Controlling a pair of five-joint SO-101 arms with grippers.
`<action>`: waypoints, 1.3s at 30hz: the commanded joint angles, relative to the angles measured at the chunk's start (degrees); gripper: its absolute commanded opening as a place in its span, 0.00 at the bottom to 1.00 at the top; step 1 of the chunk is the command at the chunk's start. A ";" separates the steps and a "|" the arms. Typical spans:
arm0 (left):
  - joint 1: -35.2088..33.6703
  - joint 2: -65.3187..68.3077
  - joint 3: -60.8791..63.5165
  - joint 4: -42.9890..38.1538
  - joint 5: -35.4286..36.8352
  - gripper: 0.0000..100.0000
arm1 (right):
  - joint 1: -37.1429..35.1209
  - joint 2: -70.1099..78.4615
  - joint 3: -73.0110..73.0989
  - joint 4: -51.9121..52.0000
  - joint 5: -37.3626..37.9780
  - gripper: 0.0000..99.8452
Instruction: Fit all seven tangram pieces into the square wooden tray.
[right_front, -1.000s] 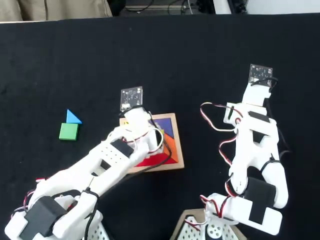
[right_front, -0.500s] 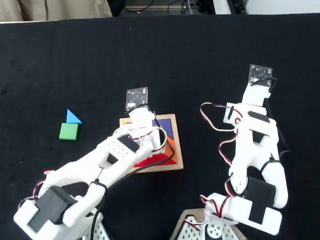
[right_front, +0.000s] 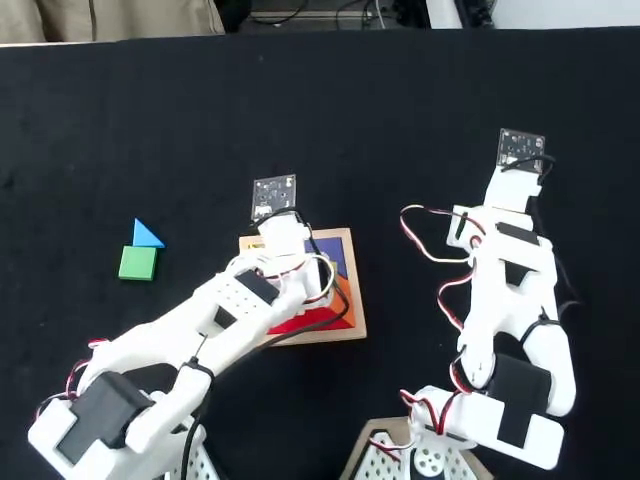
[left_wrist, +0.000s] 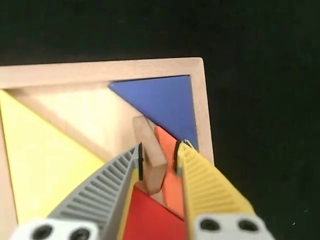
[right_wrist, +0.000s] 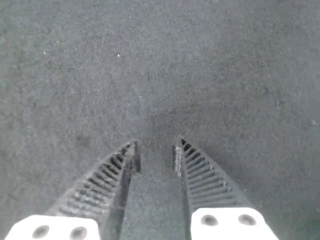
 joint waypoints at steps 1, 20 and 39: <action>-2.33 -0.79 -2.77 1.41 0.09 0.13 | 0.44 0.04 -0.40 -1.23 0.35 0.12; -21.05 -25.14 -17.80 32.09 -17.85 0.14 | 0.18 -0.48 -0.13 -0.88 0.35 0.12; -55.08 -33.23 12.79 5.45 -29.63 0.13 | -42.64 -7.60 -18.86 32.88 6.68 0.01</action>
